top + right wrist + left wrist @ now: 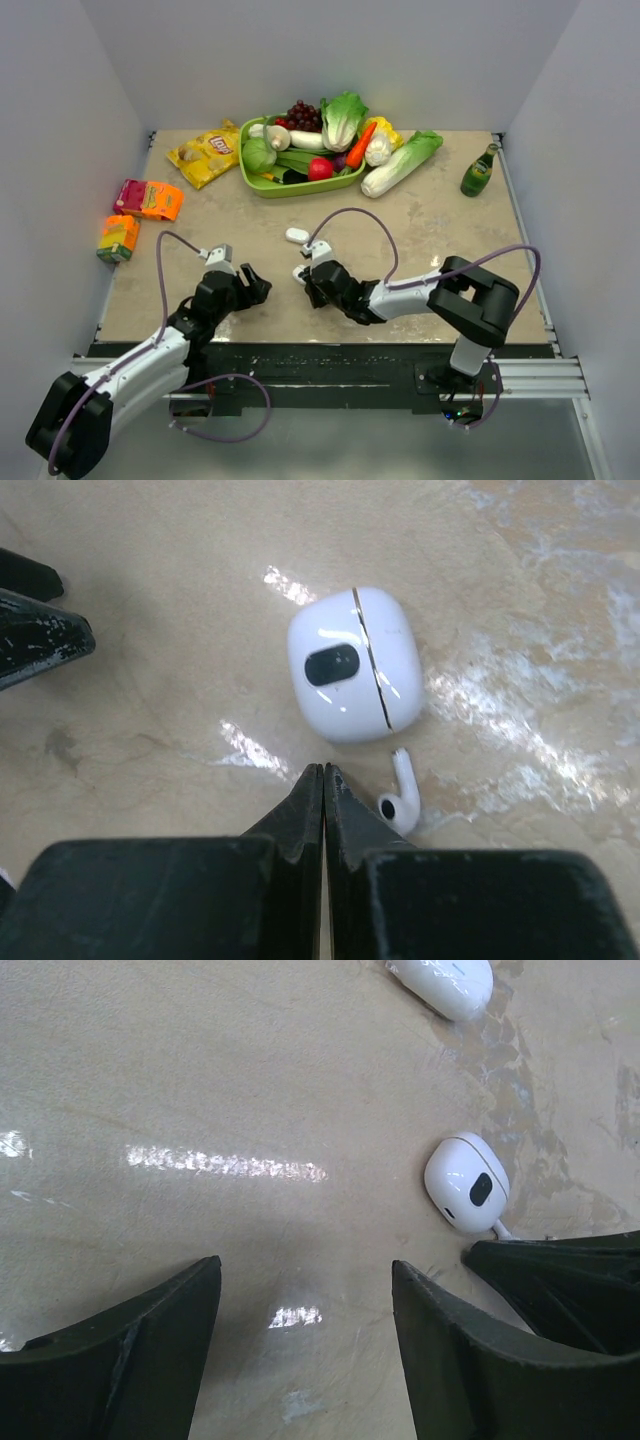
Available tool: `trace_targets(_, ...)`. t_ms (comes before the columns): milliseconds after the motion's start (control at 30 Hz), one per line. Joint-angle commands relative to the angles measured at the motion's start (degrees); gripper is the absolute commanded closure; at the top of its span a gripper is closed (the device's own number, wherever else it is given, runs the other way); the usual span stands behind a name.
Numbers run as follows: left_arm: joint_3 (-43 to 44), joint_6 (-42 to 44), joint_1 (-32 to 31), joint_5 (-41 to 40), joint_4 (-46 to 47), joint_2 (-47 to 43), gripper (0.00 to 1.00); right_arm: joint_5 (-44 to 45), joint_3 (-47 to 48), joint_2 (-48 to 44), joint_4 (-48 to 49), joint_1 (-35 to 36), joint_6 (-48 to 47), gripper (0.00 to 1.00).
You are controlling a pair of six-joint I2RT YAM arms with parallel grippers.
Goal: Insert the wireless bluetooth earbuds into the charging case
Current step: Adjust the charging case at the center of the board.
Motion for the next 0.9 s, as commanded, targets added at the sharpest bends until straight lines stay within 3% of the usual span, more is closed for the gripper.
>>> trace_targets(0,0.86,1.6,-0.3,2.63,4.87,3.13,0.25,0.67,-2.95,-7.57,-0.48,-0.15,0.26,0.9)
trace_targets(133,7.25,3.7,-4.14,0.45,3.83,8.58,0.15,-0.03,-5.49,-20.9,-3.73,-0.06,0.08,0.64)
trace_targets(167,8.75,4.23,-5.29,-1.91,3.3,9.73,0.13,-0.21,-5.67,-23.38,-5.65,0.03,-0.53,0.62)
trace_targets(333,18.32,8.44,-8.64,-2.56,2.15,19.04,0.0,-0.74,-6.81,-34.82,-10.94,0.03,-2.37,0.58)
trace_targets(533,22.12,15.64,-9.26,2.54,5.4,24.85,0.01,0.23,-9.62,-42.92,-15.25,0.12,-3.78,0.58)
trace_targets(667,27.74,21.37,-9.35,1.34,-1.08,26.96,0.09,0.14,-11.12,-46.17,-16.92,0.03,-4.4,0.58)
trace_targets(733,31.6,22.52,-9.35,-0.87,-8.72,28.72,0.23,0.14,-12.26,-48.54,-16.92,0.03,-4.49,0.57)
trace_targets(867,30.84,20.85,-9.7,0.78,-10.16,28.73,0.52,0.49,-13.67,-51.36,-16.92,0.03,-4.75,0.57)
